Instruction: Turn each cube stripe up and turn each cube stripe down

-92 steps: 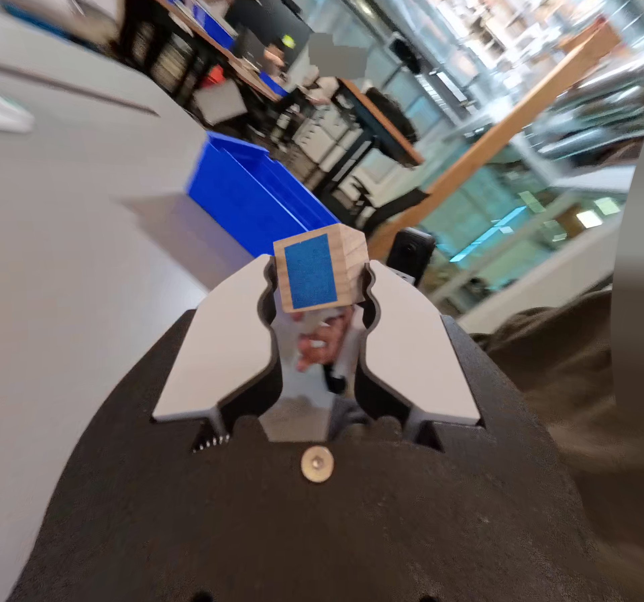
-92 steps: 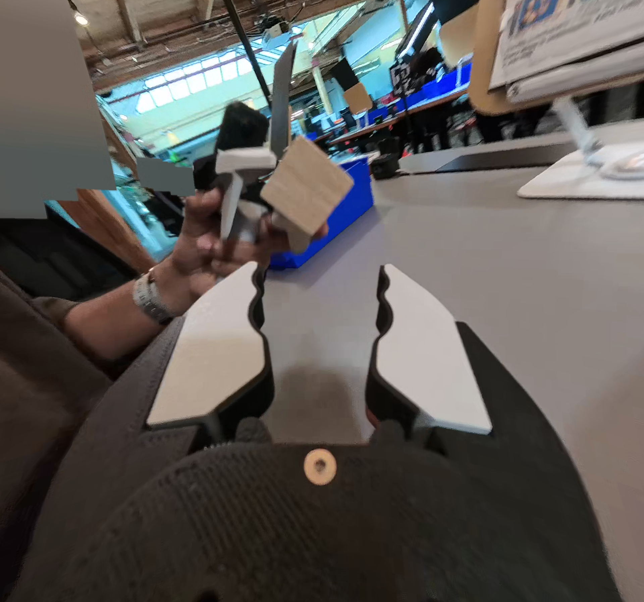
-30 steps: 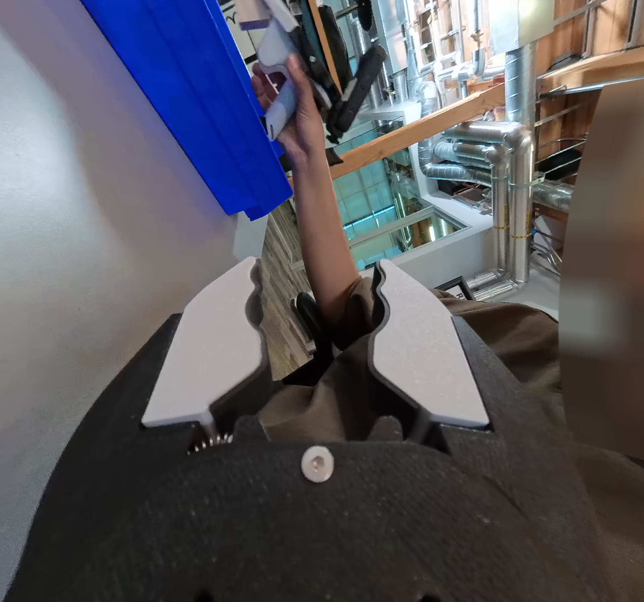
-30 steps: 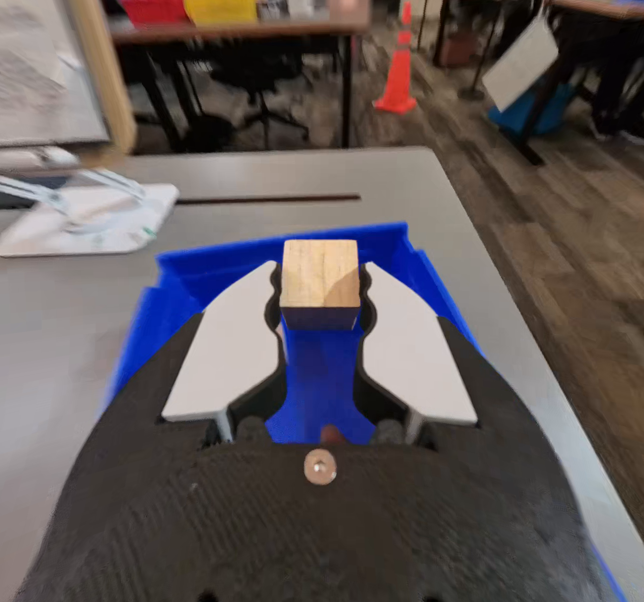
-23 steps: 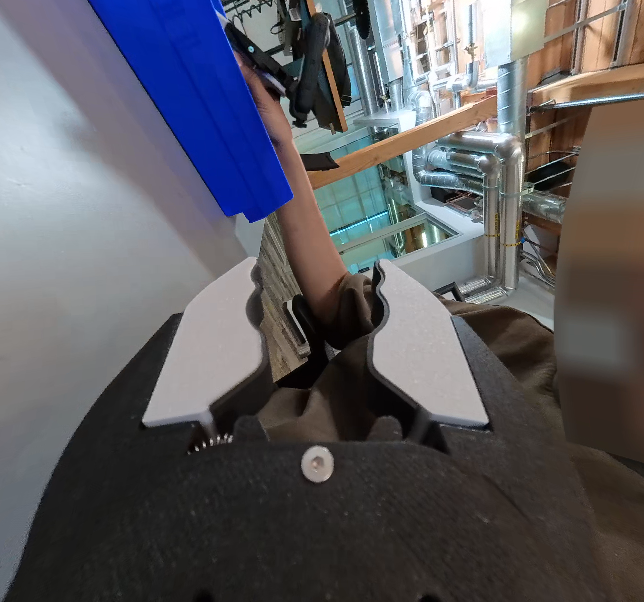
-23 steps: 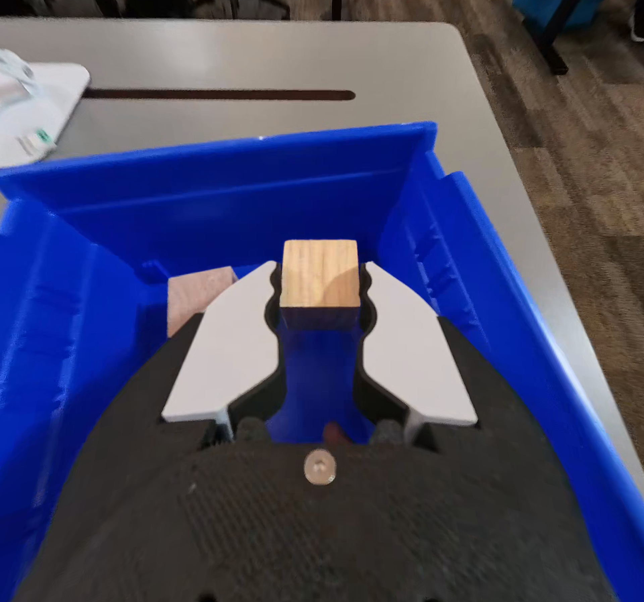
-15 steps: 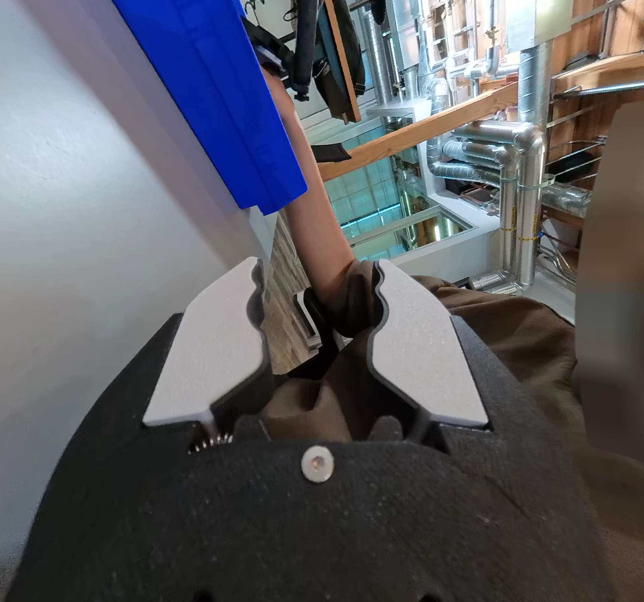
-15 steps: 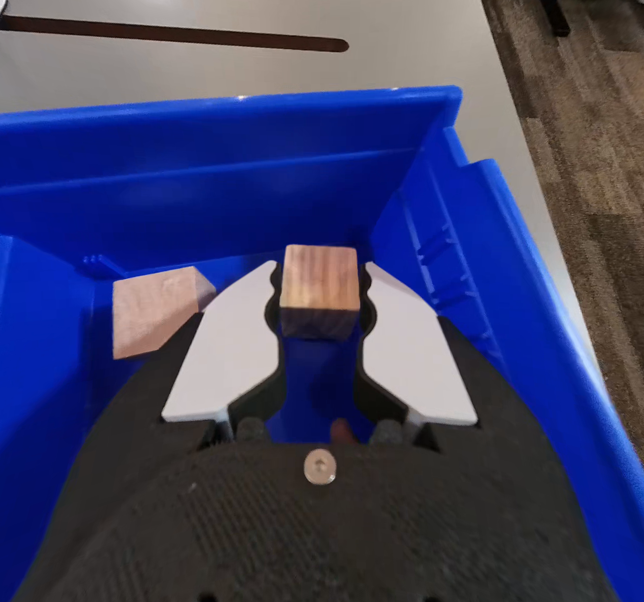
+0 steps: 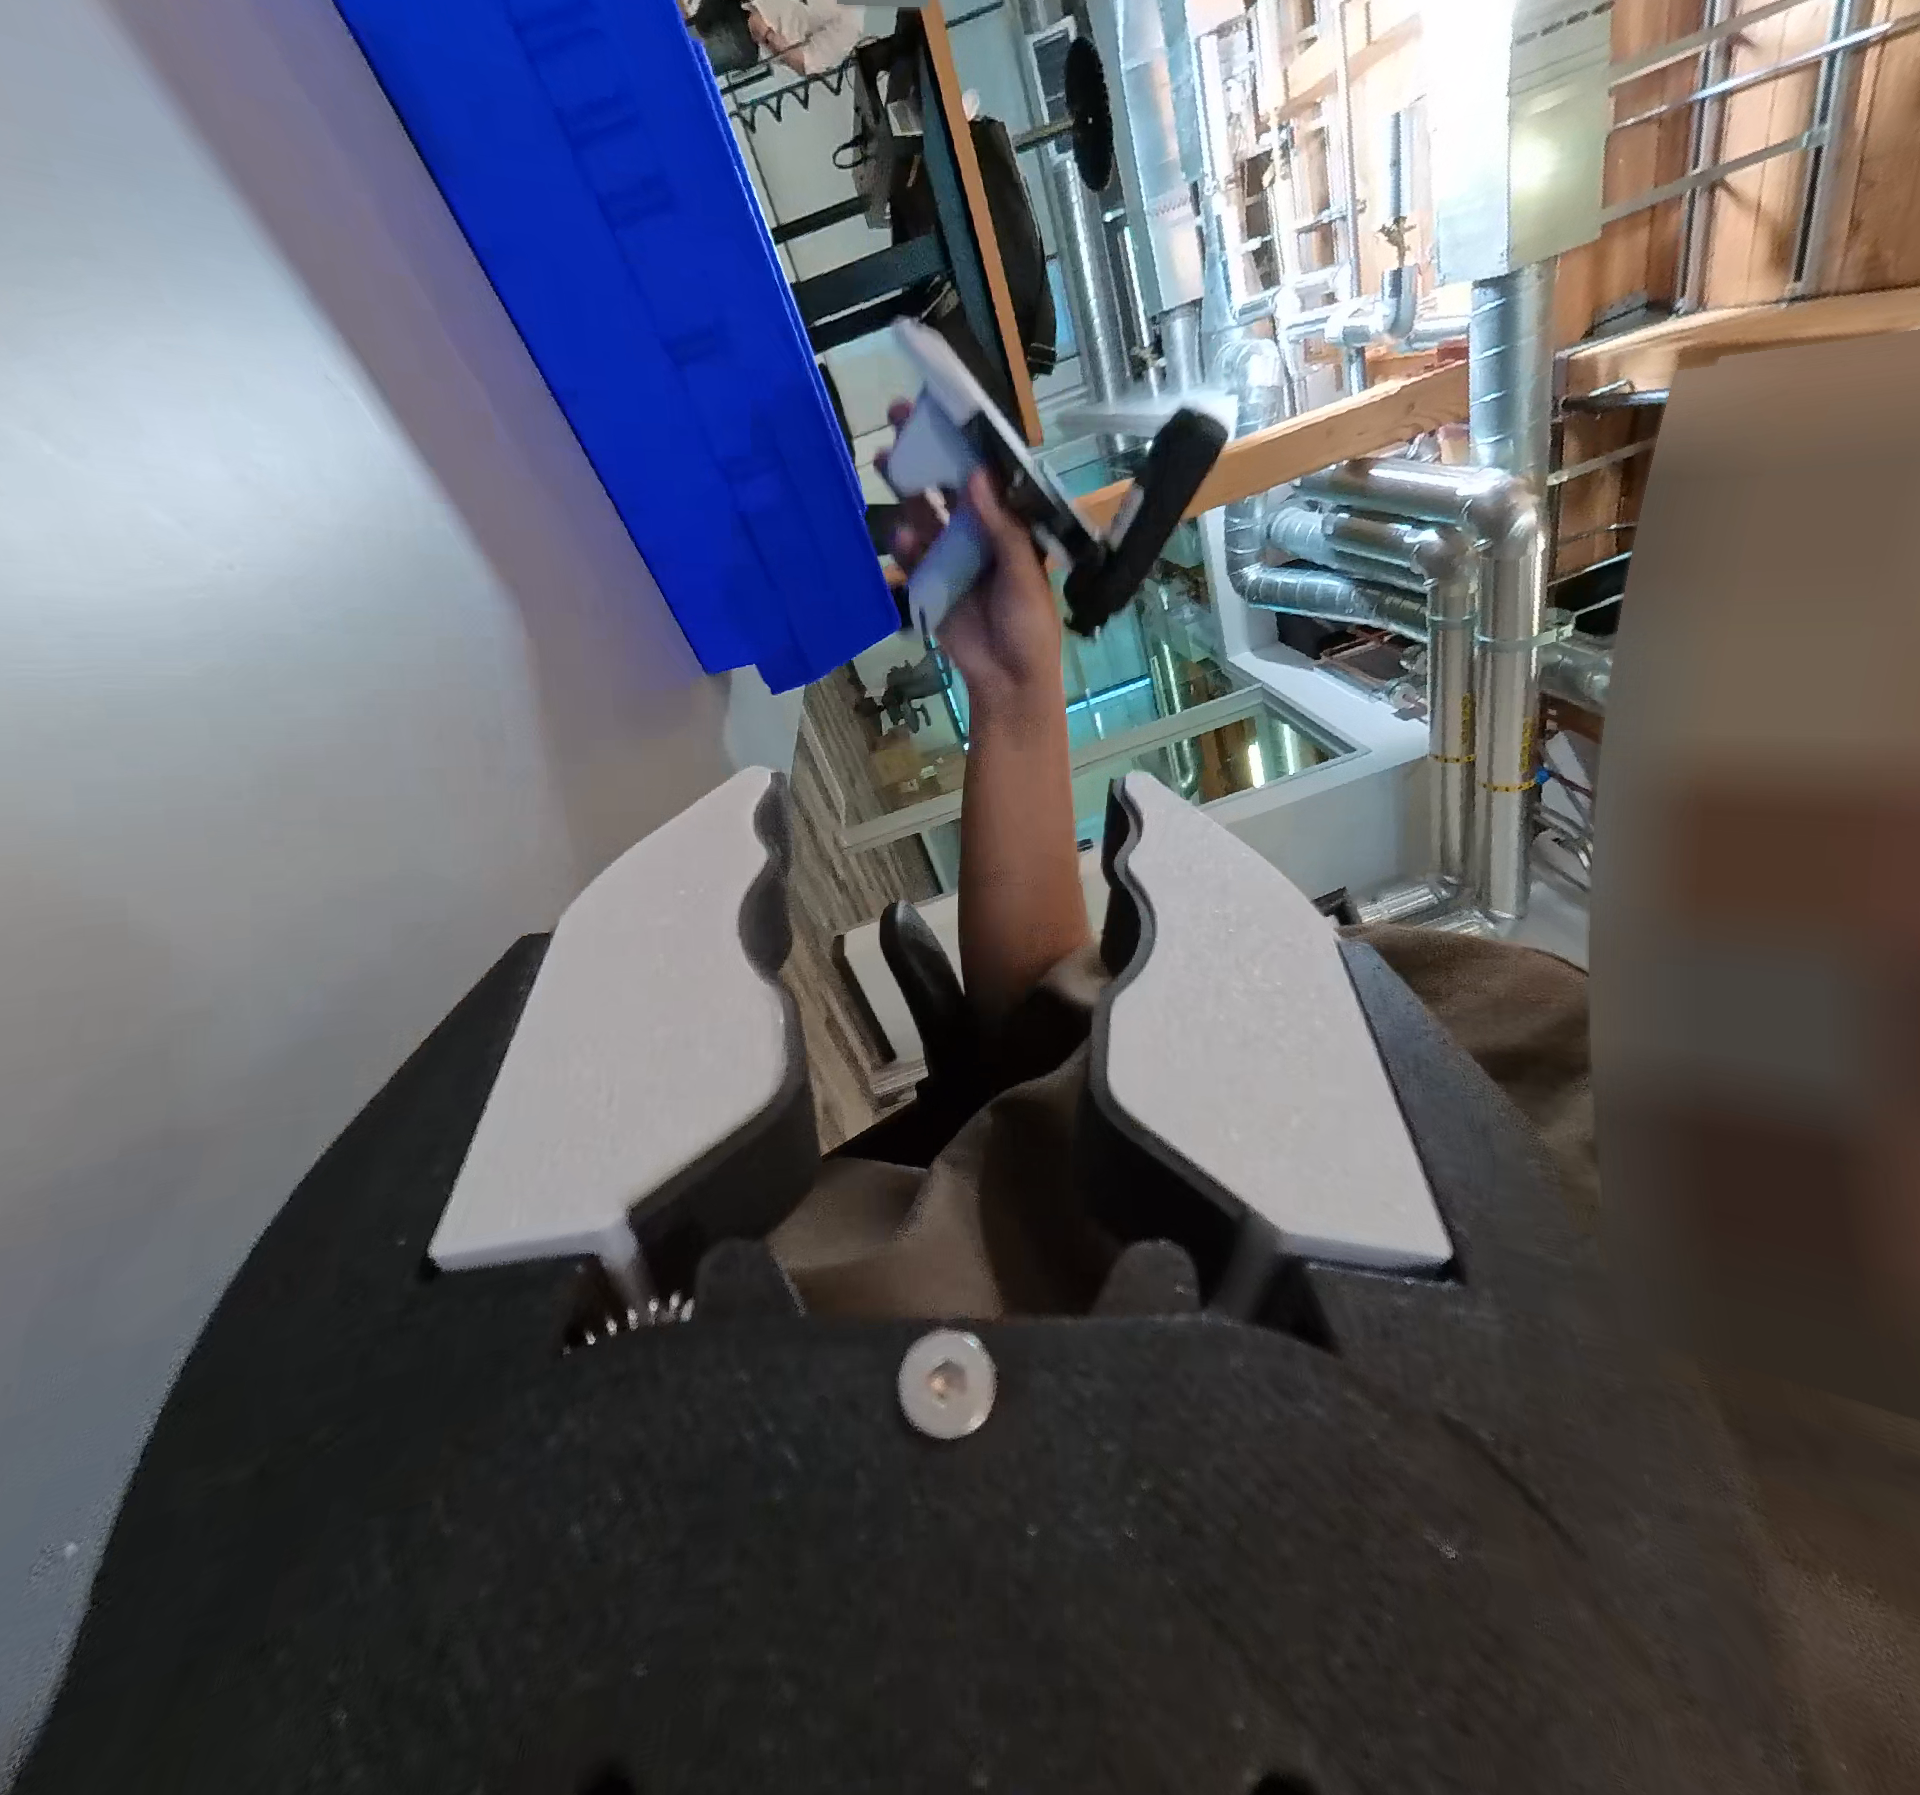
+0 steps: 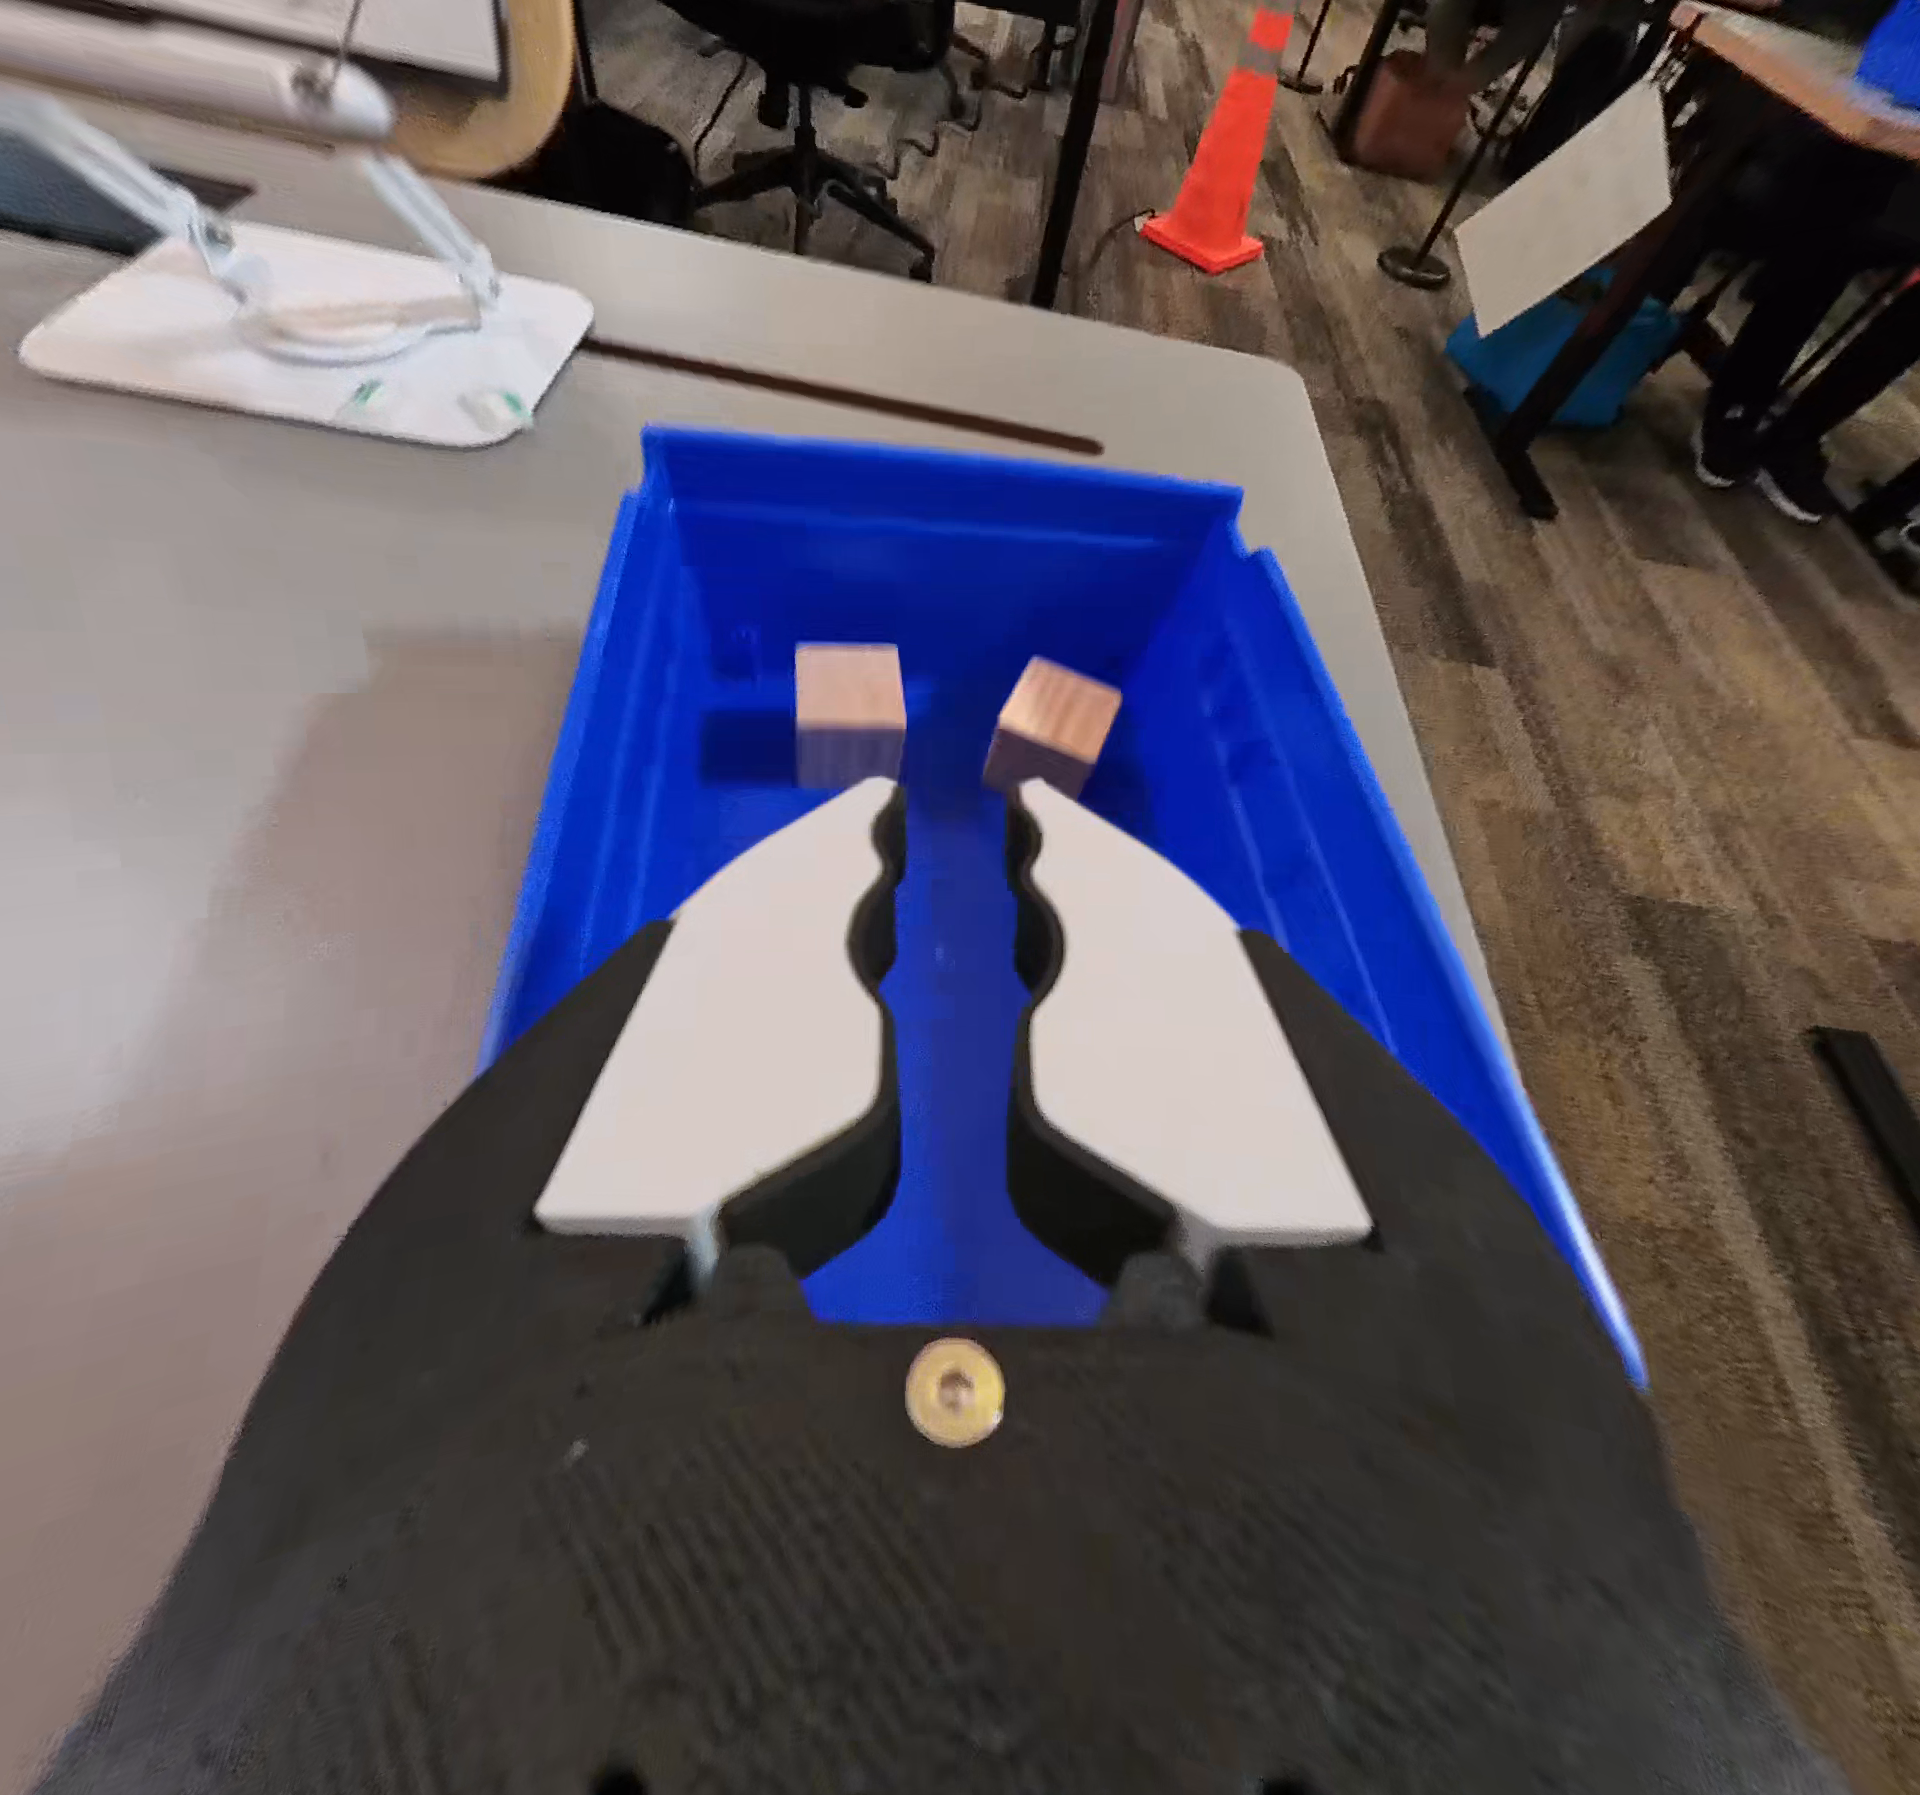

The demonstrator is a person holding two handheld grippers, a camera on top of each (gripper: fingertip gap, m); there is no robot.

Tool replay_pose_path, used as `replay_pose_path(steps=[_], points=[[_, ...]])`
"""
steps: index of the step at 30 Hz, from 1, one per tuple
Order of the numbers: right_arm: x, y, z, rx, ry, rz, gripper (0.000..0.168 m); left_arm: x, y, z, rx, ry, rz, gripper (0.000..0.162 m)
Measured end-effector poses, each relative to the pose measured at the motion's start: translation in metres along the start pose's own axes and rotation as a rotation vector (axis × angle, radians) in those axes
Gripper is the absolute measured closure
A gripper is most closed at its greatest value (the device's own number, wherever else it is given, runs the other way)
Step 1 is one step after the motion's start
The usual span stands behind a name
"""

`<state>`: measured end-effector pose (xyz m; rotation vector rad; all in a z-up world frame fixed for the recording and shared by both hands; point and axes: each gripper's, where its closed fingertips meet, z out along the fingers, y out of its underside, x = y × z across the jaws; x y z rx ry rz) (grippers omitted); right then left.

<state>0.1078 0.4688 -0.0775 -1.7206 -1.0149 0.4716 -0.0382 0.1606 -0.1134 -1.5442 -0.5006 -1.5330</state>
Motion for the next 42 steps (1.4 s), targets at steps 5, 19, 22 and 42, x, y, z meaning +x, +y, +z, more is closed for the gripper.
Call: replay_pose_path(steps=[5,19,22,42], points=[[-0.005,0.056,-0.054,-0.001,0.135,-0.056,0.164,-0.001,-0.002,0.000,0.007,0.016,-0.023,0.105],[-0.103,0.085,-0.053,-0.053,-0.314,0.014,0.168,0.002,0.003,0.002,-0.006,-0.032,0.053,0.105],[-0.107,0.087,-0.052,-0.056,-0.300,-0.046,0.168,0.001,0.002,0.000,-0.005,-0.047,0.065,0.105],[-0.056,0.040,-0.061,0.224,-0.134,0.300,0.165,0.066,-0.193,-0.358,0.686,-1.324,0.610,0.101]])
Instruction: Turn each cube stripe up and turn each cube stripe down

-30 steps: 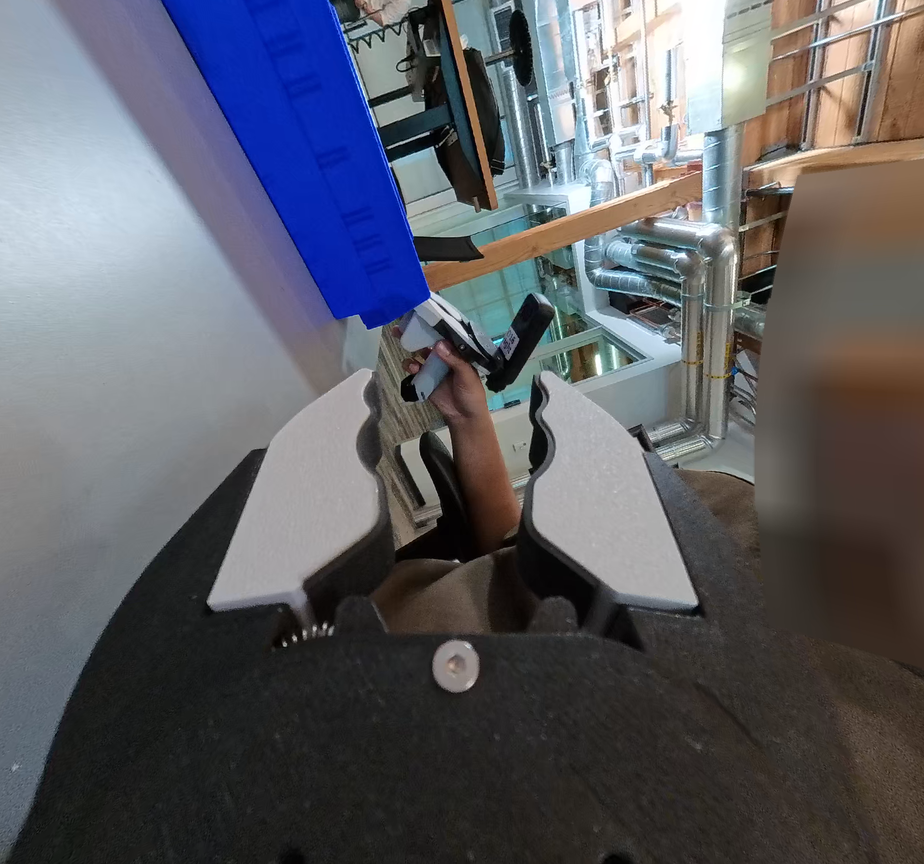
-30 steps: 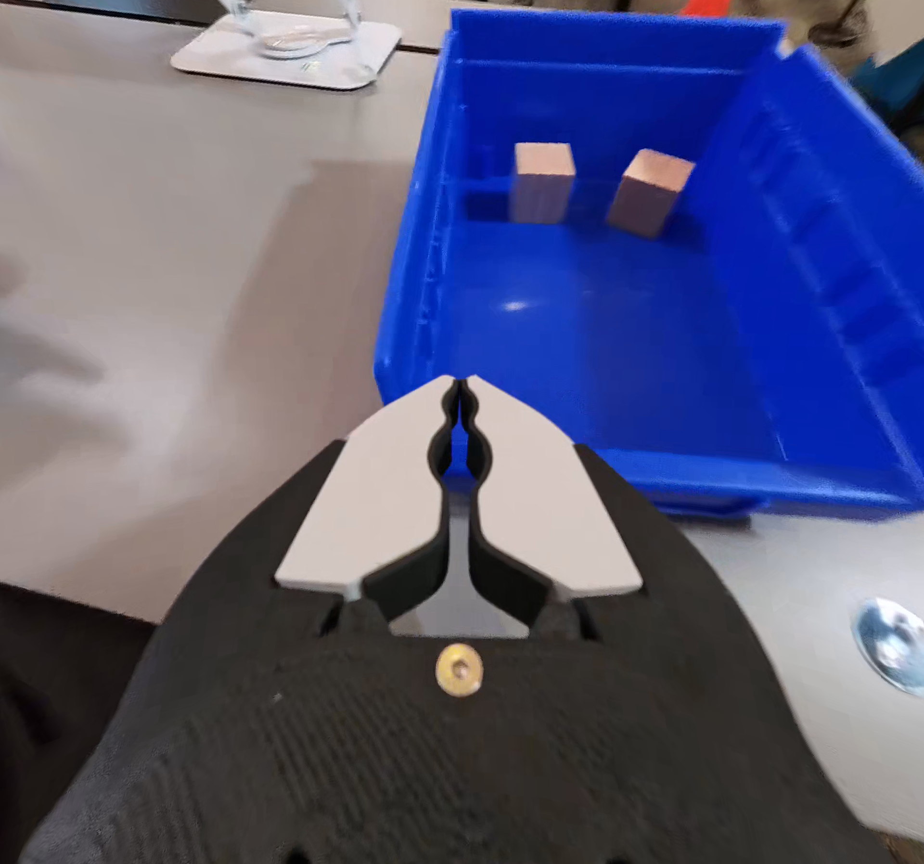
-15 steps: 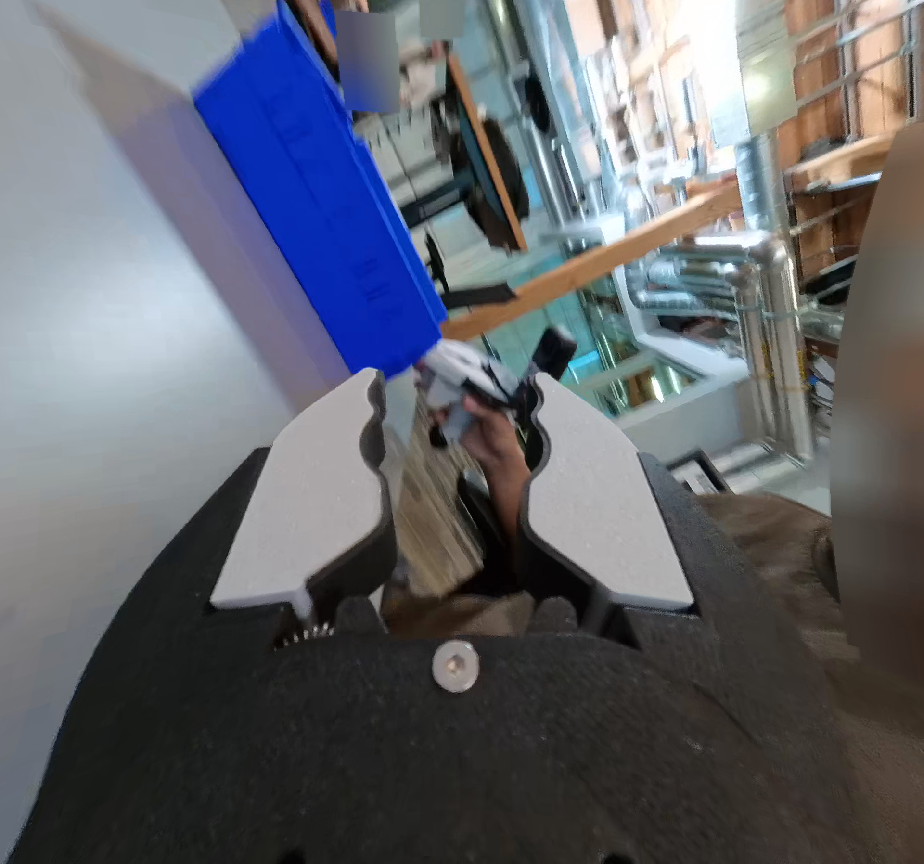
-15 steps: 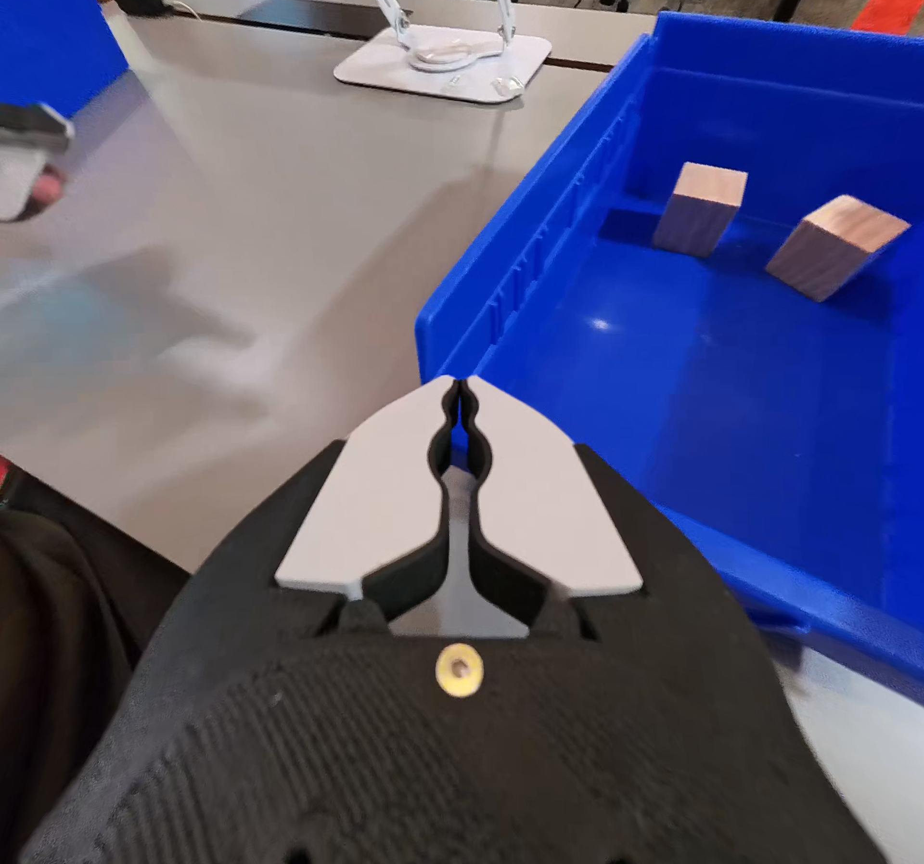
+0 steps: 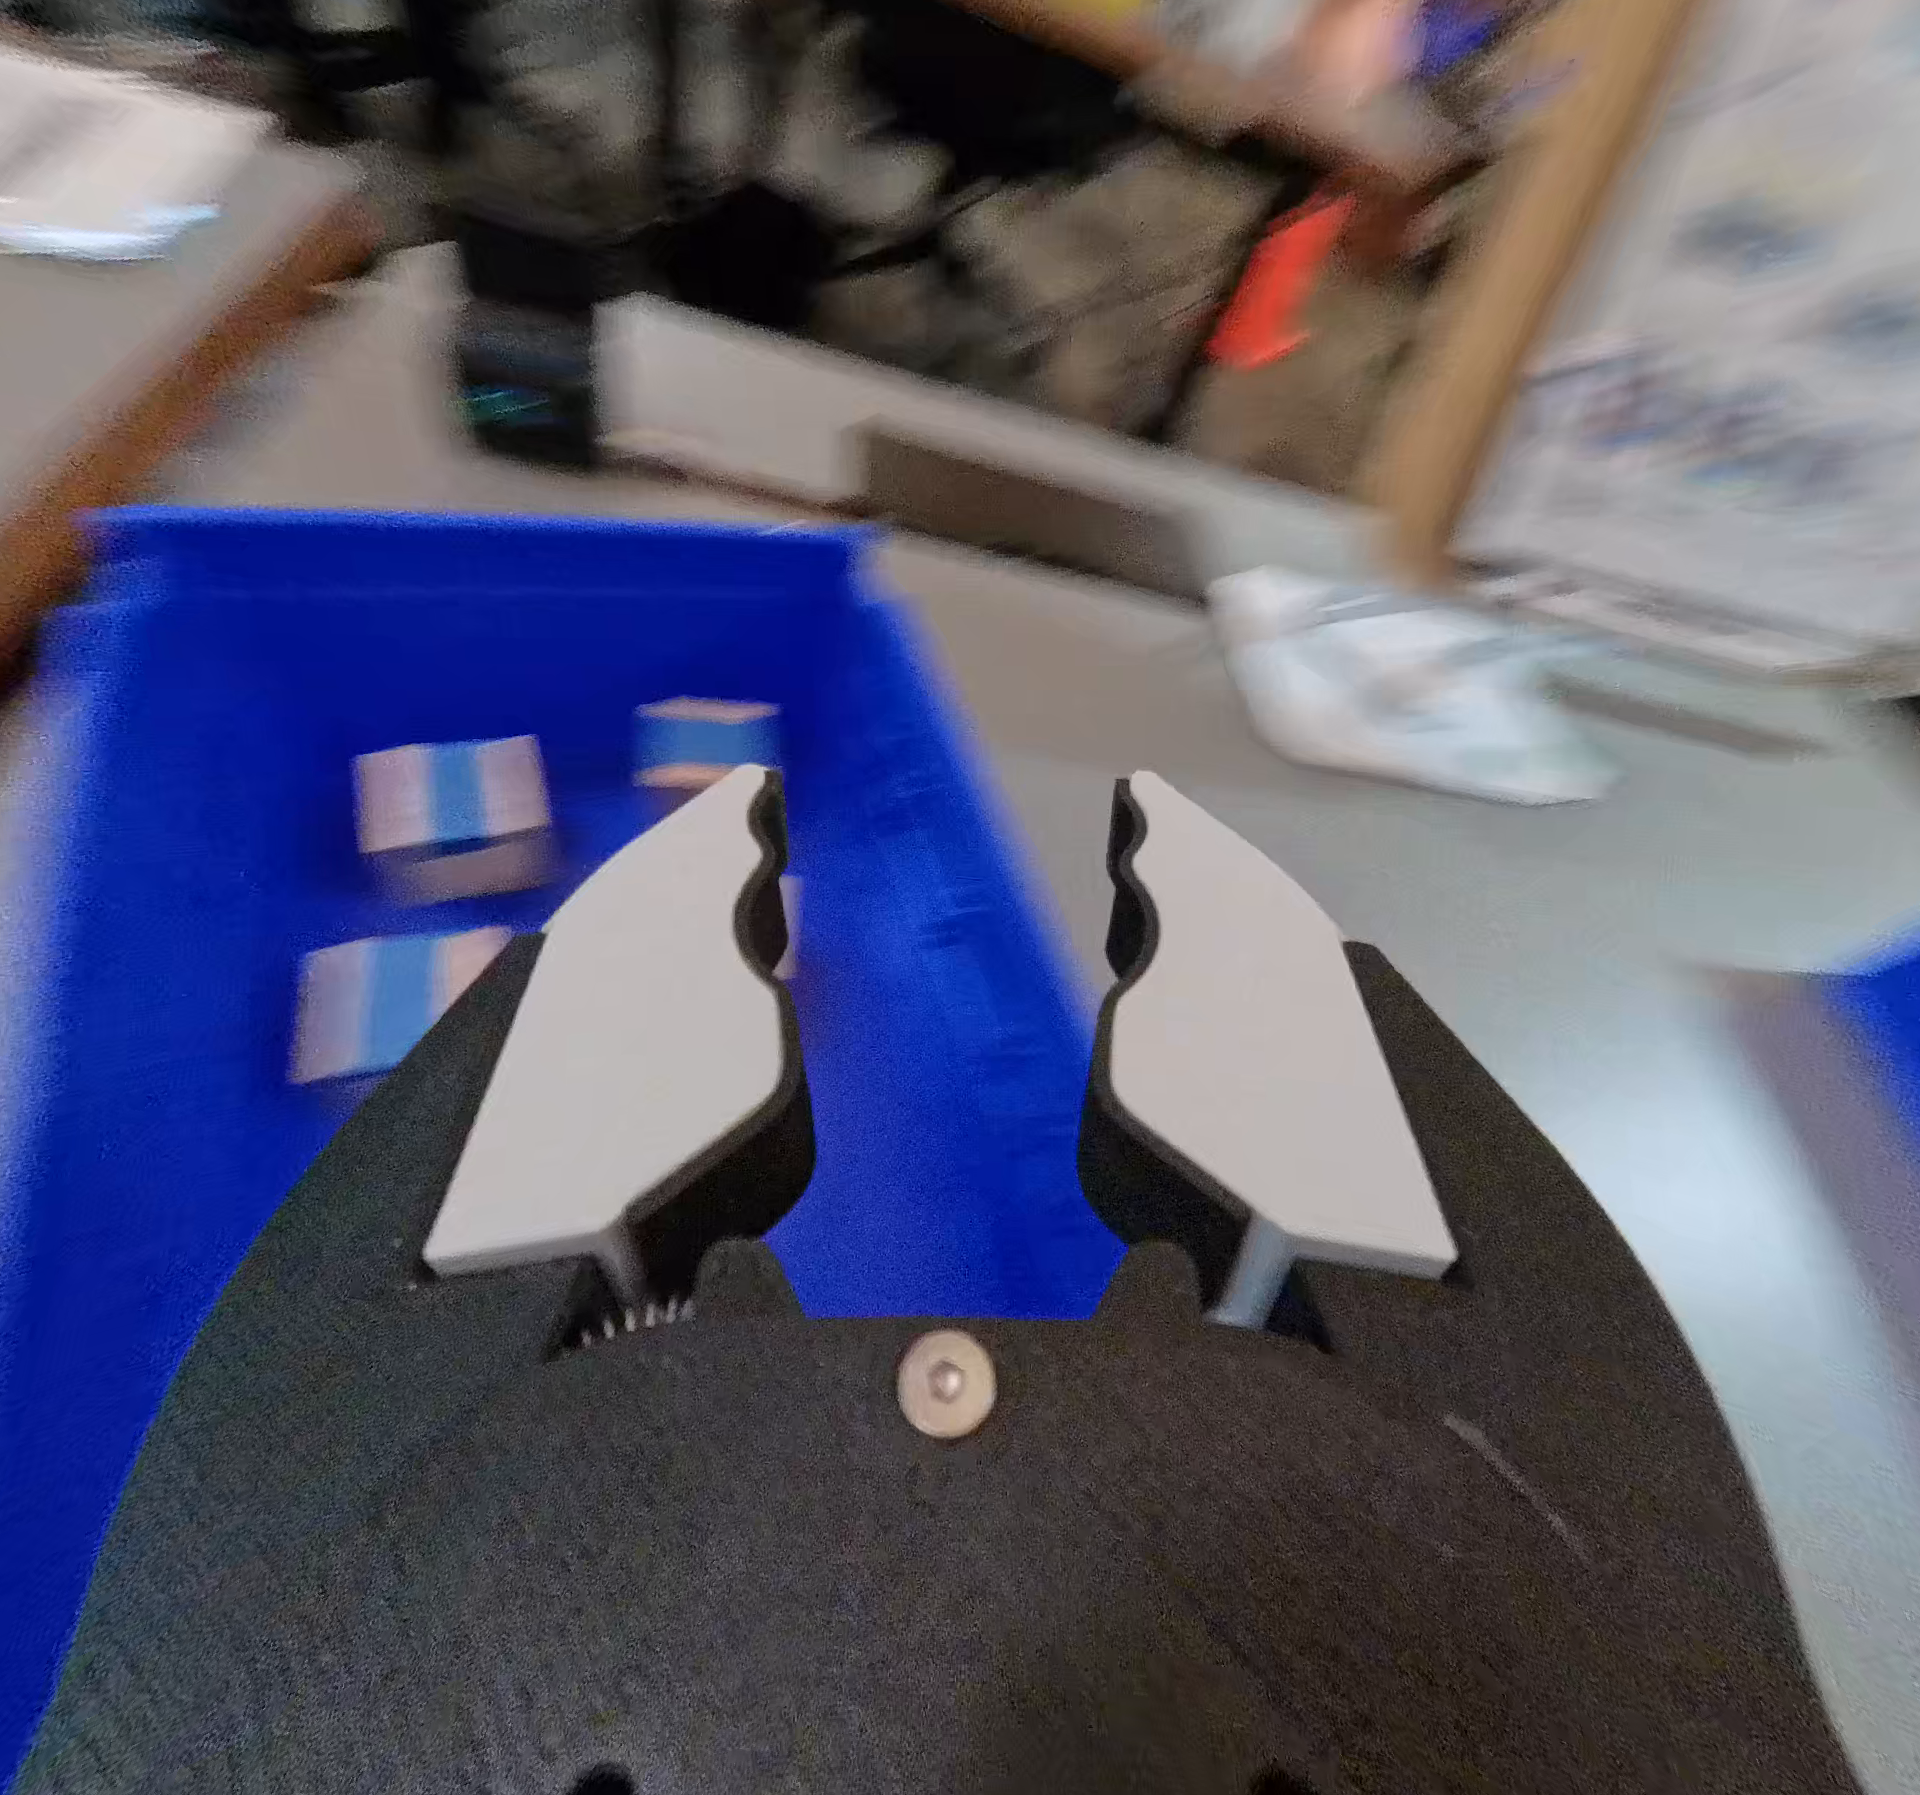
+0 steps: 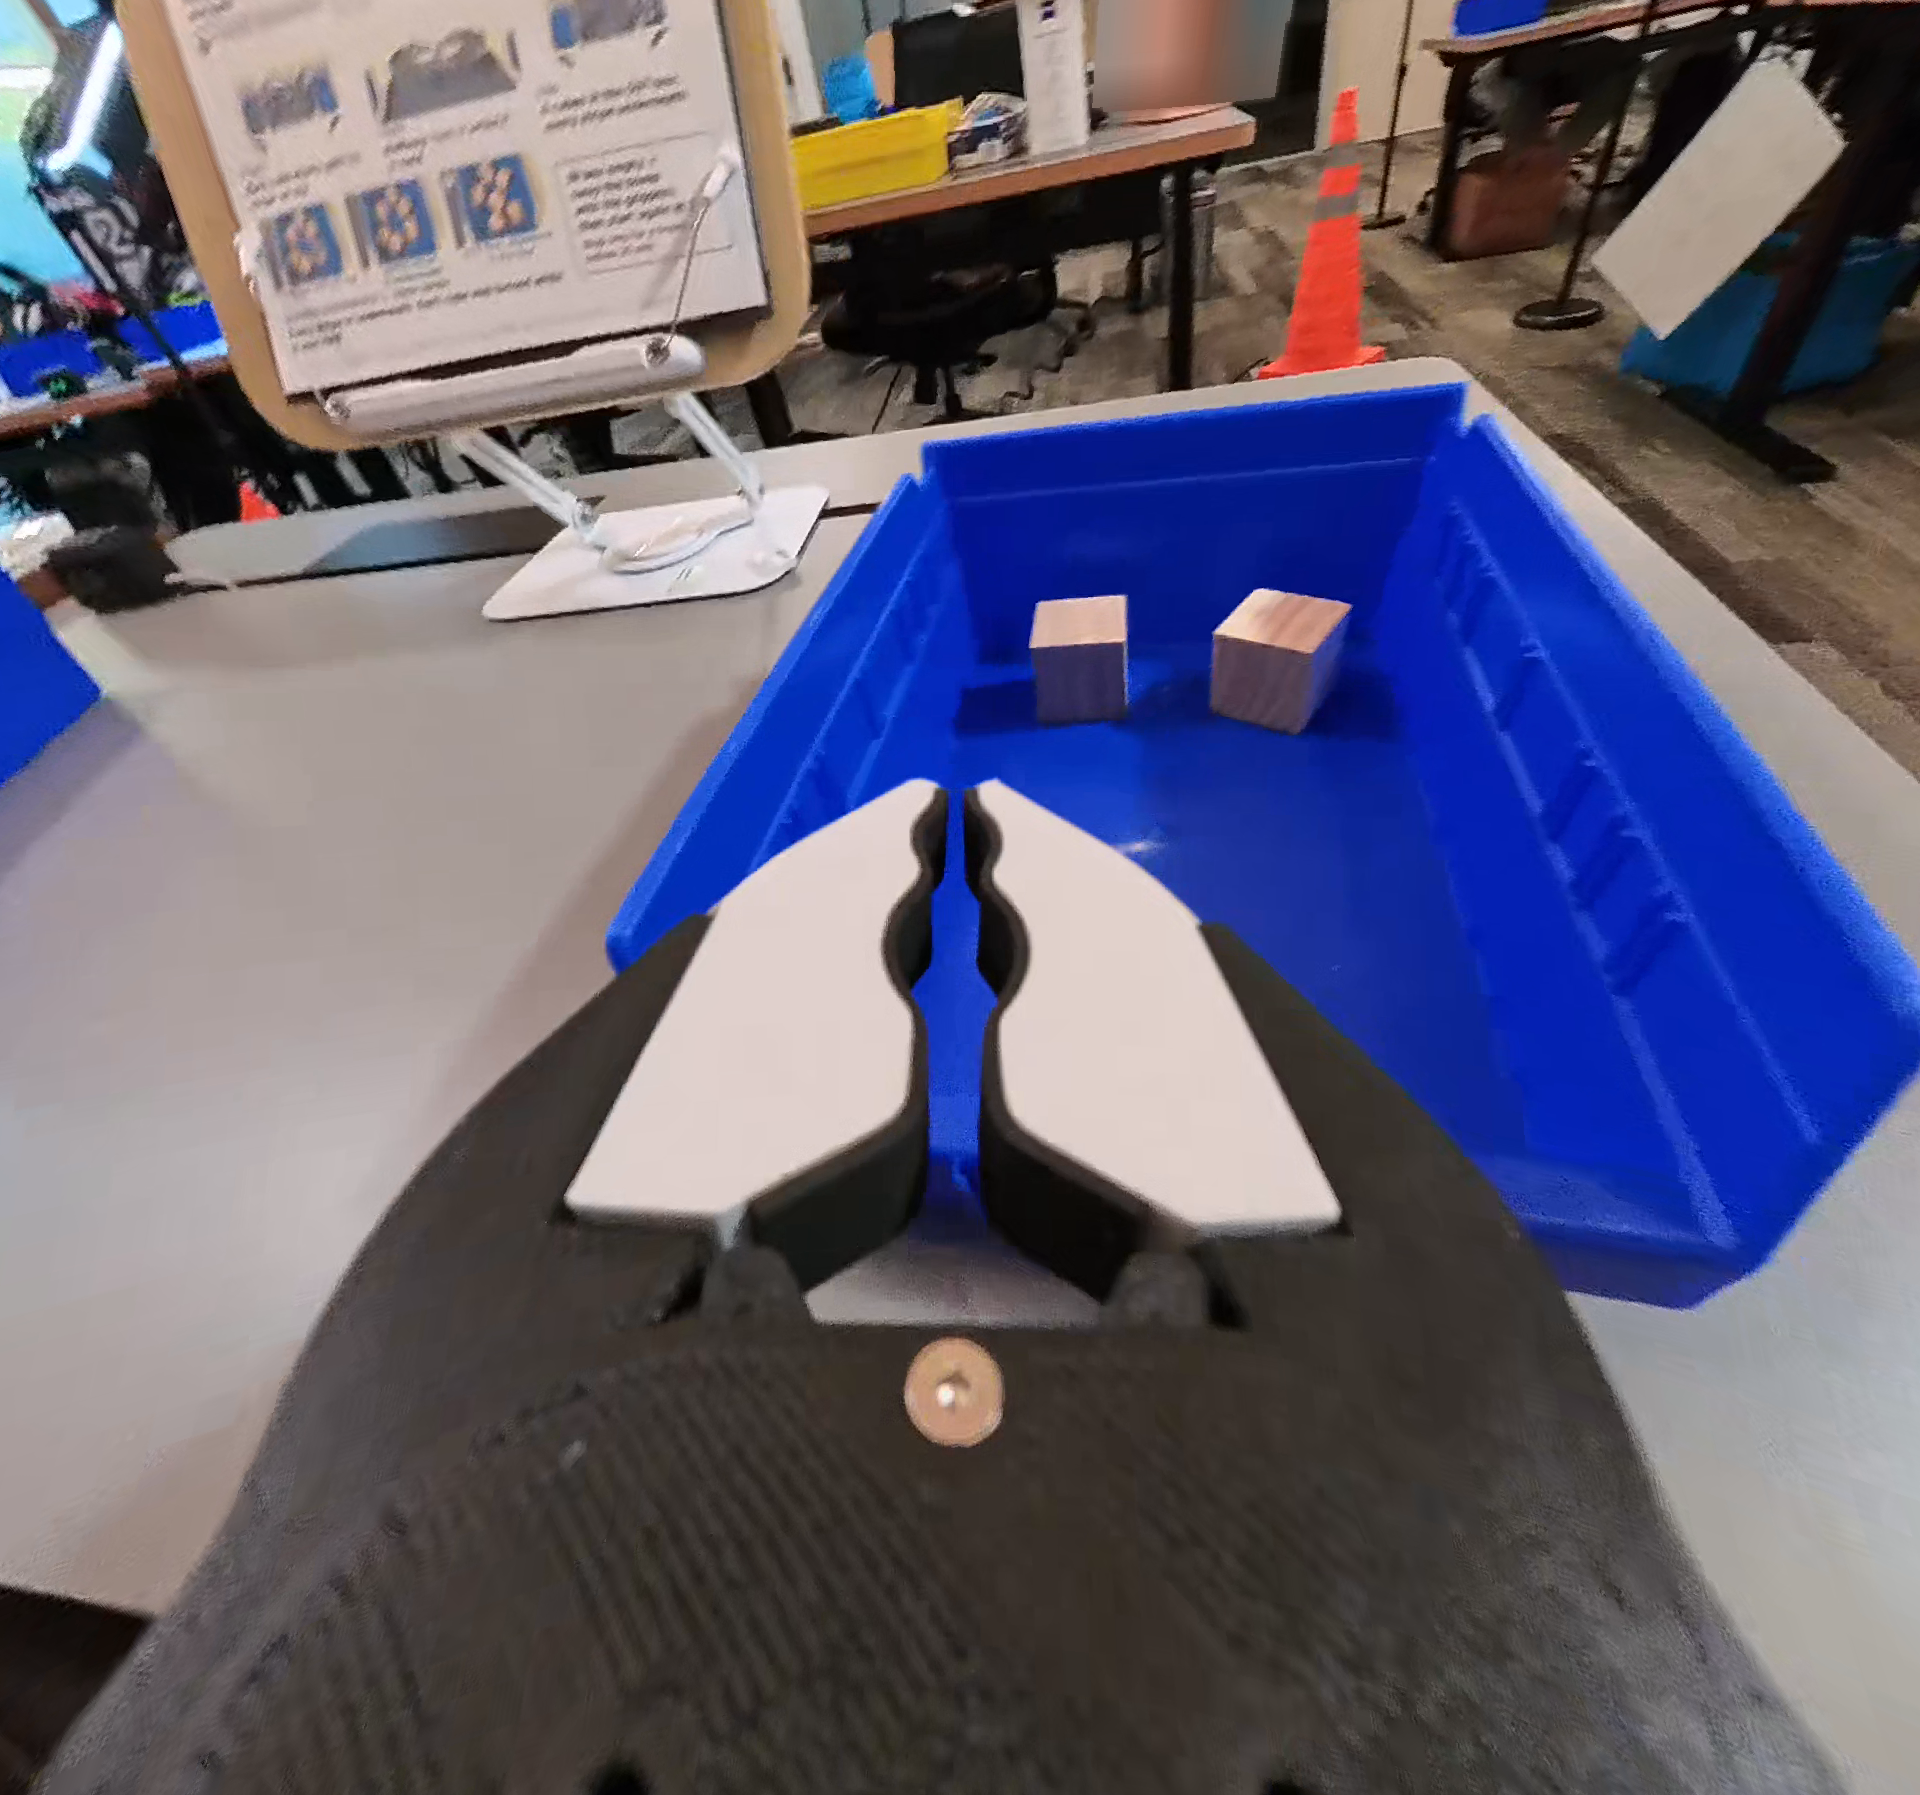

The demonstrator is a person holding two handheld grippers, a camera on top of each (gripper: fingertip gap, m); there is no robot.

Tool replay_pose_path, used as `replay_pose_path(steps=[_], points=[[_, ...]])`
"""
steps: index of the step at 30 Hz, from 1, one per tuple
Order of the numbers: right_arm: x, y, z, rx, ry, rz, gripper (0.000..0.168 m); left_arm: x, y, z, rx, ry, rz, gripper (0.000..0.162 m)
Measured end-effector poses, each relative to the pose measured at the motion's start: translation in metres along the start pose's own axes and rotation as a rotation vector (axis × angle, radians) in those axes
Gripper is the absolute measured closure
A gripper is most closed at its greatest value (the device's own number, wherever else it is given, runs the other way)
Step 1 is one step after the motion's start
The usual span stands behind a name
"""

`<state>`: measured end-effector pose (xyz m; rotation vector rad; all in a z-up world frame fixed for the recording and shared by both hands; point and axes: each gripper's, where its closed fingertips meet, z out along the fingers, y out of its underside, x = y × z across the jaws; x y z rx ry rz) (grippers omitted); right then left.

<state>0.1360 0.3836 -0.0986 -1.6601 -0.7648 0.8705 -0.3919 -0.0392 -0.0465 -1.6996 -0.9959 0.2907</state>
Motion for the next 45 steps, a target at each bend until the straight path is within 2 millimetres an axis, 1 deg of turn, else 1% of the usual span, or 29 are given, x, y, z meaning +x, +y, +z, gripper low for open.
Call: replay_pose_path(steps=[1,2,3,4,5,7,9,11,14,16,18,19,20,24,26,27,29,31,33,34,36,38,40,43,45], points=[[0.003,0.000,0.000,0.002,0.007,0.017,0.164,-0.032,0.010,0.009,-0.072,-0.131,0.056,0.102],[0.004,0.000,0.000,0.001,0.005,0.037,0.164,-0.054,0.021,0.018,-0.144,-0.206,0.090,0.102],[0.005,0.000,0.000,0.001,-0.001,0.060,0.163,-0.065,0.035,0.028,-0.213,-0.221,0.096,0.102],[0.005,-0.001,-0.001,0.006,-0.008,0.088,0.163,-0.067,0.048,0.037,-0.274,-0.201,0.085,0.101],[0.006,-0.002,-0.002,0.015,-0.010,0.116,0.163,-0.065,0.059,0.045,-0.314,-0.167,0.072,0.101],[0.010,-0.004,-0.004,0.034,-0.007,0.162,0.163,-0.058,0.074,0.058,-0.357,-0.124,0.072,0.101],[0.013,-0.005,-0.004,0.048,-0.008,0.199,0.162,-0.059,0.084,0.066,-0.401,-0.151,0.119,0.101],[0.013,-0.005,-0.002,0.054,-0.029,0.236,0.162,-0.065,0.090,0.073,-0.441,-0.197,0.163,0.099],[0.011,-0.001,0.002,0.042,-0.054,0.252,0.161,-0.075,0.099,0.081,-0.496,-0.257,0.167,0.100],[0.009,0.001,0.003,0.034,-0.055,0.233,0.161,-0.079,0.106,0.082,-0.526,-0.280,0.155,0.101],[0.007,0.001,0.004,0.032,-0.059,0.207,0.161,-0.082,0.107,0.080,-0.521,-0.296,0.152,0.103],[0.006,0.001,0.004,0.030,-0.059,0.193,0.161,-0.082,0.105,0.079,-0.506,-0.301,0.148,0.110],[0.004,0.001,0.004,0.027,-0.060,0.178,0.161,-0.081,0.101,0.078,-0.478,-0.291,0.138,0.121],[-0.002,0.002,0.004,0.019,-0.064,0.115,0.161,-0.075,0.078,0.072,-0.367,-0.243,0.070,0.122],[-0.004,0.002,0.004,0.019,-0.064,0.089,0.161,-0.069,0.061,0.064,-0.289,-0.216,0.038,0.121],[-0.006,0.001,0.004,0.023,-0.067,0.080,0.161,-0.062,0.051,0.060,-0.241,-0.186,0.020,0.122],[-0.010,-0.002,0.004,0.037,-0.077,0.070,0.161,-0.039,0.025,0.048,-0.127,-0.074,-0.030,0.122],[-0.016,-0.007,0.003,0.059,-0.097,0.070,0.161,-0.007,-0.002,0.035,-0.017,0.082,-0.109,0.122],[-0.026,-0.014,0.001,0.096,-0.131,0.076,0.160,0.035,-0.027,0.017,0.075,0.292,-0.196,0.122],[-0.033,-0.018,0.000,0.118,-0.157,0.086,0.158,0.059,-0.037,0.007,0.103,0.406,-0.229,0.122],[-0.049,-0.026,-0.004,0.155,-0.223,0.116,0.153,0.109,-0.046,-0.012,0.133,0.627,-0.256,0.122],[-0.069,-0.034,-0.008,0.194,-0.301,0.169,0.148,0.156,-0.043,-0.025,0.122,0.777,-0.253,0.122],[-0.092,-0.040,-0.013,0.226,-0.394,0.250,0.144,0.202,-0.029,-0.033,0.073,0.911,-0.249,0.123],[-0.128,-0.040,-0.018,0.229,-0.541,0.391,0.137,0.266,0.003,-0.042,-0.022,1.098,-0.269,0.123],[-0.151,-0.035,-0.020,0.196,-0.634,0.486,0.130,0.302,0.029,-0.047,-0.082,1.198,-0.284,0.122]])
